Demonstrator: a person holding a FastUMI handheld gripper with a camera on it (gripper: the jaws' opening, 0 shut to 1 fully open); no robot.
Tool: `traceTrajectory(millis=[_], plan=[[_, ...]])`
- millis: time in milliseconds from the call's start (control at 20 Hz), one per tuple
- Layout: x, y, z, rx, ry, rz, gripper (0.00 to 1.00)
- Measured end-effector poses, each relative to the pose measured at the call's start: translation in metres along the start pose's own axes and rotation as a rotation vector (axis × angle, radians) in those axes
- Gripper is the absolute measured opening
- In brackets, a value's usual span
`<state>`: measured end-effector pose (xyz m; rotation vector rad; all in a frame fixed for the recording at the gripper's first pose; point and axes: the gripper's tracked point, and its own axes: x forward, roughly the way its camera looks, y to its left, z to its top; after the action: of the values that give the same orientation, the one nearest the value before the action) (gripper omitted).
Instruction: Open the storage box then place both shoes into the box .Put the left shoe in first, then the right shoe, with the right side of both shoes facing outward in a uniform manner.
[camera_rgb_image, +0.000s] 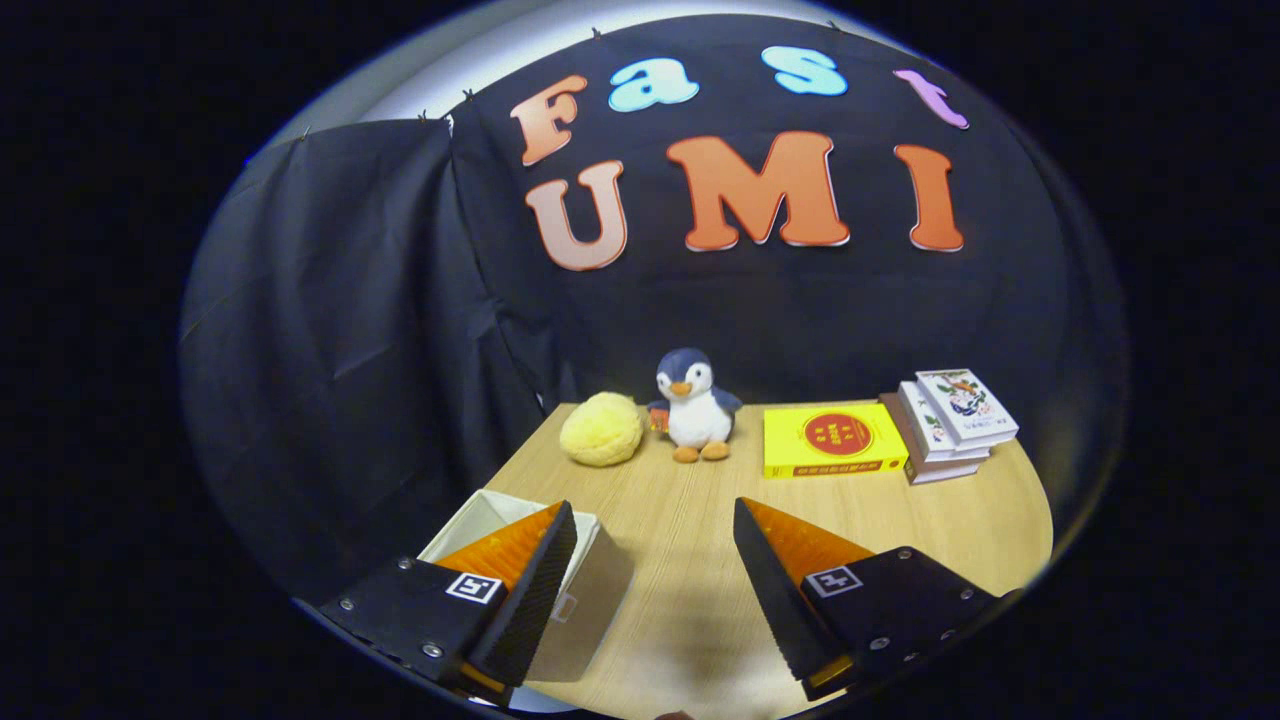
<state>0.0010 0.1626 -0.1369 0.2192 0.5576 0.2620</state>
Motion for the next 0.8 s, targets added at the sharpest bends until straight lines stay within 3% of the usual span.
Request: traceTrajectory(millis=[200, 400, 800], plan=[[-0.023, -0.044, 0.051, -0.060, -0.226, -0.045, 0.96], [-0.048, -0.078, 0.080, -0.137, -0.368, -0.096, 0.97], [-0.076, -0.111, 0.093, -0.178, -0.456, -0.146, 0.97]])
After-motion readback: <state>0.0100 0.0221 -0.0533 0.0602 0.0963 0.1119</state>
